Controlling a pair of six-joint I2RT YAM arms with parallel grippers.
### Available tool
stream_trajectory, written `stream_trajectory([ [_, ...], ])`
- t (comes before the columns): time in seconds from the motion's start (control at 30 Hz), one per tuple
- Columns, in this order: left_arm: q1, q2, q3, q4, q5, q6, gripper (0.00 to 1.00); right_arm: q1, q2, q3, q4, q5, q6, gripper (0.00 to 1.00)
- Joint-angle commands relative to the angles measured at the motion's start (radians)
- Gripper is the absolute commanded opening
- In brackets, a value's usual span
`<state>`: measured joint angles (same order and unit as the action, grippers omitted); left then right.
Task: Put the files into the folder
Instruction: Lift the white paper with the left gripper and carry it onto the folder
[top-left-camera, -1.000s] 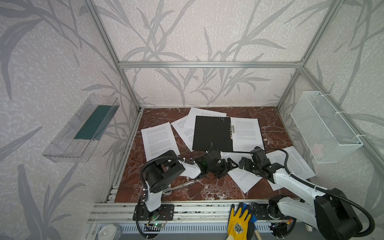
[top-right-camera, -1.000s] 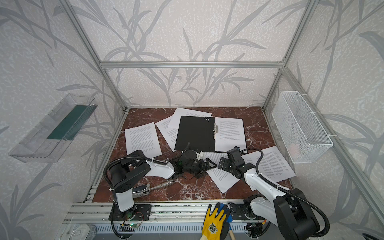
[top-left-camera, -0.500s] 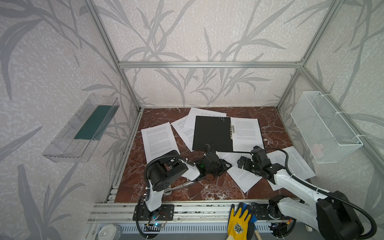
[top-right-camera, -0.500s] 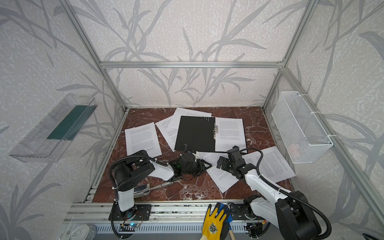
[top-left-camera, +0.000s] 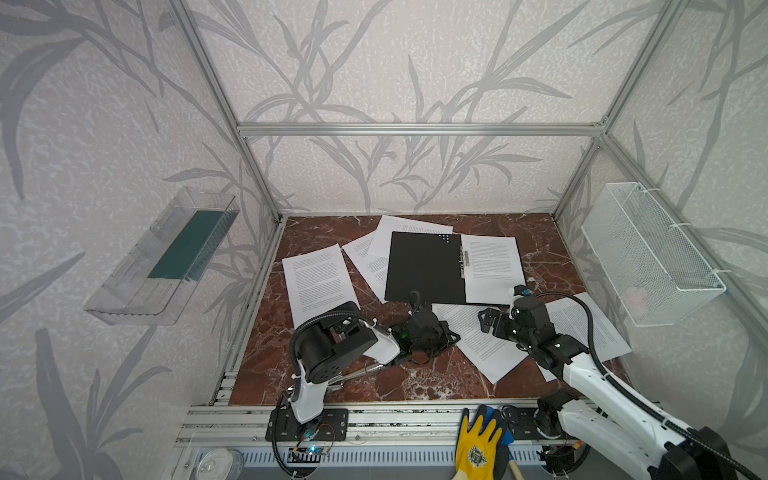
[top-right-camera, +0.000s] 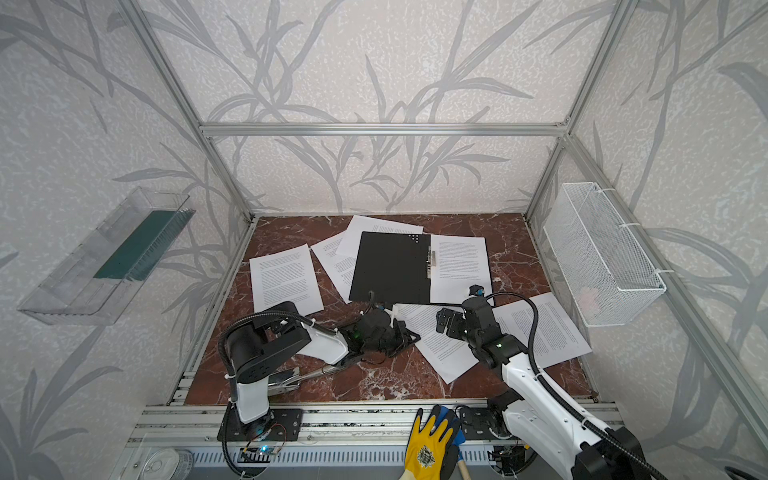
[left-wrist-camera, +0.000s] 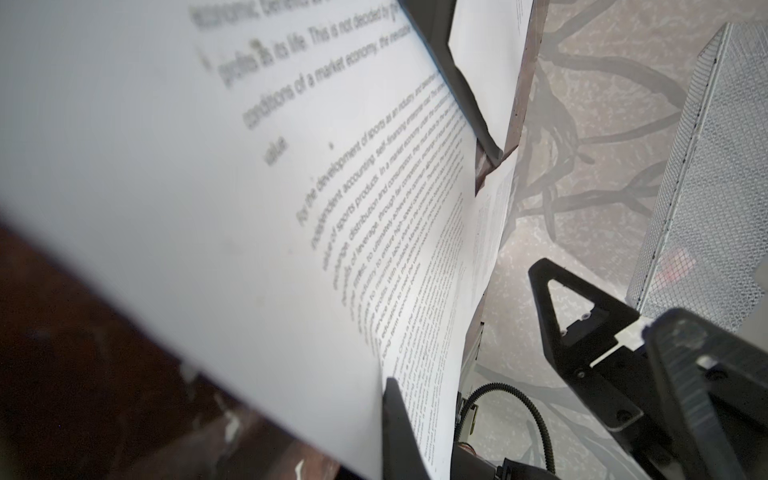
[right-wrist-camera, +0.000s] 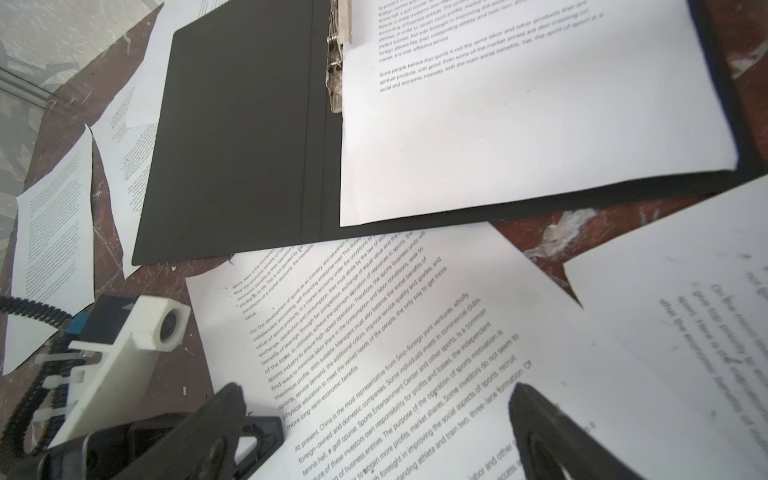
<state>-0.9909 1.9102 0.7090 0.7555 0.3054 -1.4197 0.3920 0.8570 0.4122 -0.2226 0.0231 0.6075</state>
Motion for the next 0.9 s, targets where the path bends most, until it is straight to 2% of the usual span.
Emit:
stream_trajectory([
  [0.0,-0.03,-0.096,-0.018,-0.018,0.002,0.035,0.0,0.005,-0.032,0.003,-0.055,0.063,-0.037,0.99],
  [0.27,-0.117,-0.322,0.006,-0.267,-0.057,0.153,0.0,0.005,-0.093,-0.001,-0.069,0.086,-0.065,0.99],
  [0.43,-0.181,-0.5,0.105,-0.529,-0.159,0.278,0.0,0.005,-0.152,-0.006,-0.094,0.112,-0.076,0.99],
  [0.53,-0.197,-0.559,0.177,-0.633,-0.193,0.321,0.0,0.005,-0.201,-0.019,-0.105,0.155,-0.072,0.99],
  [0.63,-0.198,-0.582,0.263,-0.742,-0.228,0.394,0.0,0.005,-0.237,-0.022,-0.123,0.176,-0.072,0.99],
  [0.7,-0.195,-0.59,0.298,-0.787,-0.302,0.444,0.0,0.005,-0.252,-0.026,-0.124,0.181,-0.074,0.99],
  [0.77,-0.154,-0.581,0.34,-0.824,-0.29,0.483,0.0,0.005,-0.252,-0.028,-0.123,0.182,-0.075,0.99],
  [0.87,-0.074,-0.535,0.431,-0.876,-0.204,0.535,0.0,0.005,-0.245,-0.027,-0.127,0.193,-0.078,0.99],
])
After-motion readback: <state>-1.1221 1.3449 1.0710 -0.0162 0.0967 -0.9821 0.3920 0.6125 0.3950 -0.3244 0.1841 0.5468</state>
